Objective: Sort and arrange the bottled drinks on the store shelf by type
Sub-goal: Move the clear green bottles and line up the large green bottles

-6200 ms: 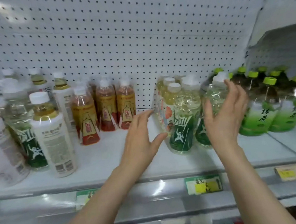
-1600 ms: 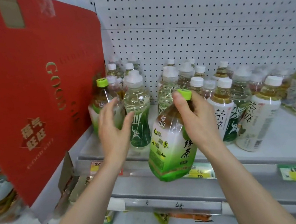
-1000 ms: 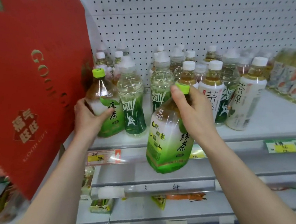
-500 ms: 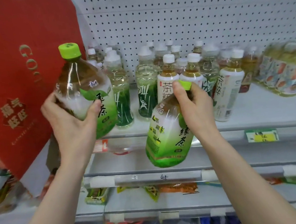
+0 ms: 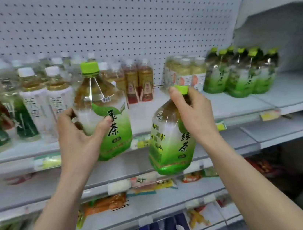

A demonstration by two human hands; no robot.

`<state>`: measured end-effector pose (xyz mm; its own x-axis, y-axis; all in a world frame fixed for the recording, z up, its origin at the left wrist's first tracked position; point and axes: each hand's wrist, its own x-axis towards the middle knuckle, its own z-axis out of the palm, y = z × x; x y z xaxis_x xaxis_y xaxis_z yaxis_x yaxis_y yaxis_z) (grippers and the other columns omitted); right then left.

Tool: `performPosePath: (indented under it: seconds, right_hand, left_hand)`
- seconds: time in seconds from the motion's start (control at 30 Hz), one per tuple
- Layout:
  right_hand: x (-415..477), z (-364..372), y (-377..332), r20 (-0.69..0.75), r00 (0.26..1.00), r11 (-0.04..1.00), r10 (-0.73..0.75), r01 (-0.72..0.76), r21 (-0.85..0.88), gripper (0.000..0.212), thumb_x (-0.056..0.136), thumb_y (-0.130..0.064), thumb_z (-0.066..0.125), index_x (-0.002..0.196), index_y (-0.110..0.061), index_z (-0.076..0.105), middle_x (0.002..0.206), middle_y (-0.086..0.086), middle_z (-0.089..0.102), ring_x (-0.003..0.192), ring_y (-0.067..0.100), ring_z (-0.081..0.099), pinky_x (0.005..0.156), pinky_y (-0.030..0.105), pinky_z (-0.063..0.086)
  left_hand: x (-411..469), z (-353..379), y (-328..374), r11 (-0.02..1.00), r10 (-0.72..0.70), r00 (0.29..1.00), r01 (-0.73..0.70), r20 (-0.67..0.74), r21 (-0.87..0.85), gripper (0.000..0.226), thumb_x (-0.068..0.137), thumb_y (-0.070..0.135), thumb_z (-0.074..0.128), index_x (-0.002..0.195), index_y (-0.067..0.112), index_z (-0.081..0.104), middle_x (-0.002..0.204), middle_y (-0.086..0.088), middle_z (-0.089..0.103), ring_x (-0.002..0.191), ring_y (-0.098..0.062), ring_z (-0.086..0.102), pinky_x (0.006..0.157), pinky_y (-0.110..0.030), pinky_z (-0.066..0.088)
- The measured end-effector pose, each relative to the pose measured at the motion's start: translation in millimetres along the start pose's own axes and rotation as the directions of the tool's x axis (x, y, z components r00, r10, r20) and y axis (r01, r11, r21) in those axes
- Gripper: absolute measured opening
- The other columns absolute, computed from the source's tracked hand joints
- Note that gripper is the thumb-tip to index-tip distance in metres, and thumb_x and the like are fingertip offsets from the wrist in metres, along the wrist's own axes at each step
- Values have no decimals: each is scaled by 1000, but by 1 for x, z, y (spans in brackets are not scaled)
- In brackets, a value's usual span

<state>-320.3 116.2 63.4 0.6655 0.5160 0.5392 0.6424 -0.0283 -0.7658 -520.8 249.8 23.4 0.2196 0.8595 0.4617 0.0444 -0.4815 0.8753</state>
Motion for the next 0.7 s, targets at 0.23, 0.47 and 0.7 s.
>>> performPosePath:
  seconds: [0.23,0.47,0.7]
  right_hand:
    - [41,-104,75,-178,982,994,57,-72,-78,41,95,-51,52,71,-19,50,63,-9,51,56,2,43,52,16,30]
    - [140,-148,127,-304,953,985,7,-58,-161,51,94,-56,50,84,-7,60,74,5,64,66,18,54,63,32,41]
    - [238,-132,194,-272,960,949,-63,-27,-314,69,94,-62,41,120,1,56,81,0,62,75,15,57,71,35,45]
  left_hand:
    - [1,131,29,982,-29,979,67,204,-179,91,56,58,84,129,19,48,115,6,64,104,-9,64,90,-42,55]
    - [41,229,23,972,14,950,60,311,-228,86,55,61,75,129,24,53,115,10,68,102,-7,66,87,-36,54]
    - [87,285,19,956,15,953,76,303,-285,87,50,59,76,127,26,51,118,11,64,108,-8,62,80,-25,50]
